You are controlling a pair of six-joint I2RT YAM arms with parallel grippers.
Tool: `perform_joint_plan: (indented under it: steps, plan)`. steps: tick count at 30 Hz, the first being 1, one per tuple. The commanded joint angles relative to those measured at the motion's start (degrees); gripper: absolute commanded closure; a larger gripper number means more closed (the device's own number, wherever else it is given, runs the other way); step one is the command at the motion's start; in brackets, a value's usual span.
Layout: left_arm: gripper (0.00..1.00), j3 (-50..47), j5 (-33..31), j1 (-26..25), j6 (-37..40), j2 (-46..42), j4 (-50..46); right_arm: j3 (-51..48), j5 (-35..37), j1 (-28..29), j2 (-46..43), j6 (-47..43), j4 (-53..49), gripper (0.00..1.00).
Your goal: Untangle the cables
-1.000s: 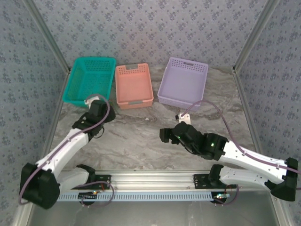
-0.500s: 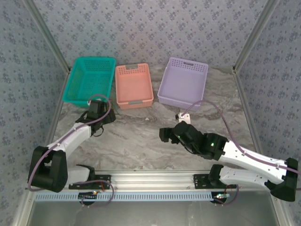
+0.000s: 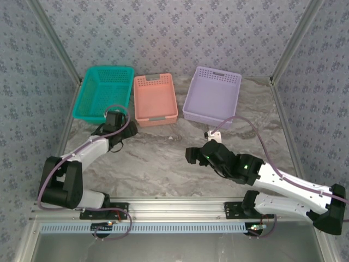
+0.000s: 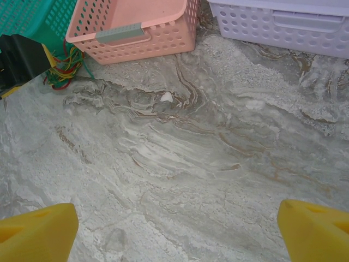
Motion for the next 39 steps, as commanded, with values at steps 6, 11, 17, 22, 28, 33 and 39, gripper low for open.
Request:
perform_joint_plan:
  steps: [6,11,17,22,28,33,39]
  plan:
    - [0.15,4.92,-4.13,-2.22,-6.38,-1.67,-5.25,-1.30,-1.03,-1.04,-0.15,0.73,1.26,0.04]
    - [0.22,7.26,-6.75,-4.64,-12.71,-1.08,-8.52,-1.46,-1.30,-1.22,0.05,0.66,1.49,0.04]
    - [0.44,11.09,-8.01,-4.96,-21.72,2.98,-12.24,-1.90,-1.23,-1.37,-0.87,0.64,1.08,0.04]
    - [0.50,14.58,-7.20,-6.01,-25.61,7.43,-13.30,-2.73,-1.23,-1.79,-2.68,0.76,0.50,0.04]
    - [0.56,16.78,-8.81,-7.71,-28.54,10.52,-15.84,-3.98,-1.32,-2.54,-5.06,0.85,-0.06,0.04]
    - [0.65,16.84,-10.27,-8.26,-29.67,11.77,-16.98,-4.65,-1.47,-2.92,-6.36,1.15,-0.24,0.04]
    - [0.77,16.71,-10.15,-8.26,-29.37,12.75,-16.11,-4.81,-1.67,-3.03,-7.06,1.17,-0.49,0.04]
